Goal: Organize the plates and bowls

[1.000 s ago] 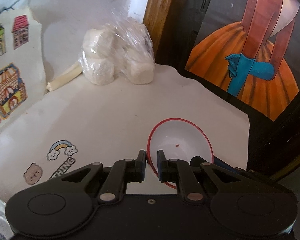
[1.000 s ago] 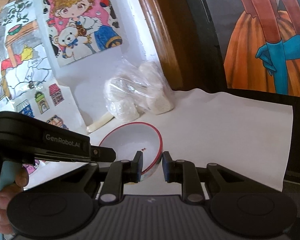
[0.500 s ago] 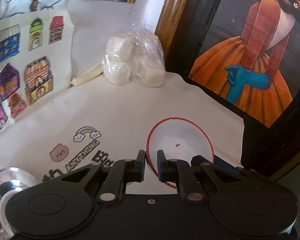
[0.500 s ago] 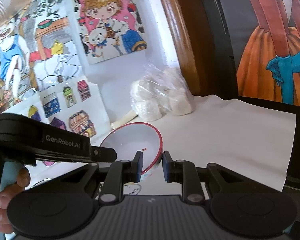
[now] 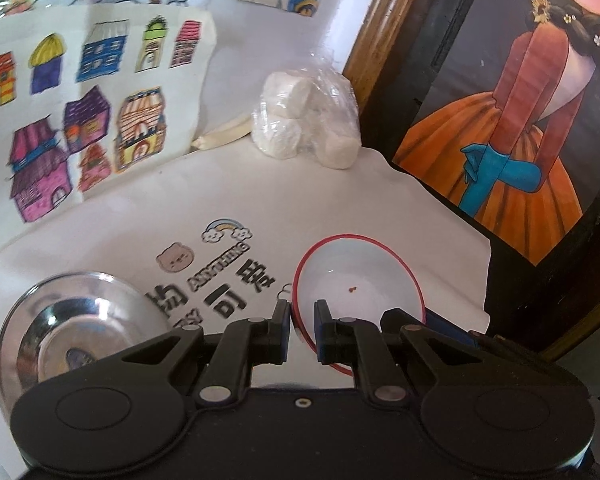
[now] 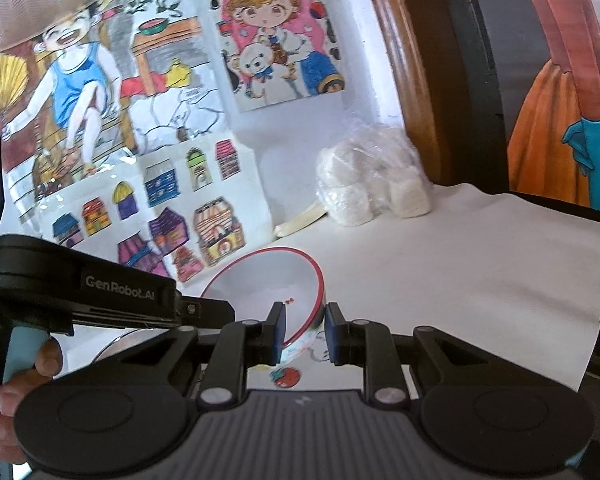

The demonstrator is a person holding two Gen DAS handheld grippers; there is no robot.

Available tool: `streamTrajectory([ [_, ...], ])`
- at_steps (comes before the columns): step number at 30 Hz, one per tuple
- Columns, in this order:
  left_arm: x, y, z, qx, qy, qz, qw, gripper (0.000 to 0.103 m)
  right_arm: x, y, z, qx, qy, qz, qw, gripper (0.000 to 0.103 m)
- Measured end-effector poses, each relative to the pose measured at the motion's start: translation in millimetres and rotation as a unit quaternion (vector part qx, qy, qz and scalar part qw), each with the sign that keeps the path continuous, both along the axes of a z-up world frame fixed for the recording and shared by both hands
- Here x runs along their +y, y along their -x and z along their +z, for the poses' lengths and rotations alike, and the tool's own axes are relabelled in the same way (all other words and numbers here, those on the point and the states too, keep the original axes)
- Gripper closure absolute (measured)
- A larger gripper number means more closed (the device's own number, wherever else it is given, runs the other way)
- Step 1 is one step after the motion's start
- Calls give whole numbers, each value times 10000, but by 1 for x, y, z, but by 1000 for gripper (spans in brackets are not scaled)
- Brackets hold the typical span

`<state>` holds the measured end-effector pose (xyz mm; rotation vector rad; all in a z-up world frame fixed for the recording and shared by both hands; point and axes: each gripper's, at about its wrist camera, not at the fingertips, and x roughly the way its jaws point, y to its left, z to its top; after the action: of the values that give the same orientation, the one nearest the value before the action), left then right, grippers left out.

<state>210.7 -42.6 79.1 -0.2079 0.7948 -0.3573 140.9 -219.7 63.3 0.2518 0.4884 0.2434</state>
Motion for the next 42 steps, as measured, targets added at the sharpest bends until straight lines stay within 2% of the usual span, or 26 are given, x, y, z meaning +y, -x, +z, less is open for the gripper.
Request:
streamTrajectory([
  [24, 34, 63, -24, 228, 97, 19, 9997, 90, 26, 60, -14, 304, -17, 243, 9992, 80],
  [42, 40, 65, -46, 498, 3, 68, 9987, 90, 30, 63, -23, 625, -55, 382, 9973, 80],
])
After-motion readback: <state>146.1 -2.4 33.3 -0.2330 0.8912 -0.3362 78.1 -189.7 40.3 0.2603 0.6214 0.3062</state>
